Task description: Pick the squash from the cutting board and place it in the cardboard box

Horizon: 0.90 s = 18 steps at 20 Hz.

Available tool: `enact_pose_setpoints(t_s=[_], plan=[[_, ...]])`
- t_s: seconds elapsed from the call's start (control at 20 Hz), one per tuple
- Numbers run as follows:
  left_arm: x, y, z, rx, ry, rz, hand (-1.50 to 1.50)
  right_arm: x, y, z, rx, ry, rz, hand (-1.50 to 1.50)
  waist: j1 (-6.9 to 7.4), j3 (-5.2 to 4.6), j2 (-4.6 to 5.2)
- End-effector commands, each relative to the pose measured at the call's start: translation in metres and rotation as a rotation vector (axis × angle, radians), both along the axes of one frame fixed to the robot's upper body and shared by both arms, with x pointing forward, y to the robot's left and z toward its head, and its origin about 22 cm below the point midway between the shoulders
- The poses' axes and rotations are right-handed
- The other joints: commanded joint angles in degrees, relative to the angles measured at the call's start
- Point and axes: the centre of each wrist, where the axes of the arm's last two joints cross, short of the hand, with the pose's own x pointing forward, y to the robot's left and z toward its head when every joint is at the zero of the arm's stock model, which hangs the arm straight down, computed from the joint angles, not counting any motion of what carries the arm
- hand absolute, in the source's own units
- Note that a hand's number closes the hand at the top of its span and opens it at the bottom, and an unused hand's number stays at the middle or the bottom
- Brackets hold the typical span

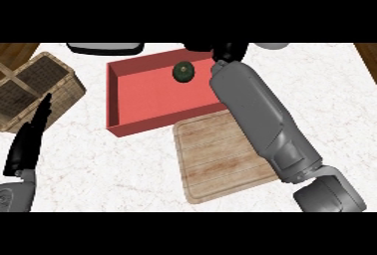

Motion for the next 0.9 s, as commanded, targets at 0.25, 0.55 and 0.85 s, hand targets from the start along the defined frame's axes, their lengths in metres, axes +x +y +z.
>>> enact_pose_setpoints(t_s=[0.25, 0.55, 0.85], plan=[[-0.016, 0.017, -0.016, -0.011, 0.018, 0.086, 0.0, -0.027, -0.043, -0.031, 0.084, -0.019, -0.026, -1.5, -4.7, -0.05, -1.44], [-0.019, 0.023, -0.002, -0.011, 0.021, 0.096, 0.0, -0.059, -0.115, -0.026, 0.023, 0.015, -0.034, -1.5, -5.37, -0.05, -1.68], [-0.013, 0.009, -0.005, -0.007, 0.015, 0.081, 0.0, -0.123, -0.168, -0.036, -0.014, 0.091, 0.041, -1.5, -4.96, -0.03, -1.19]])
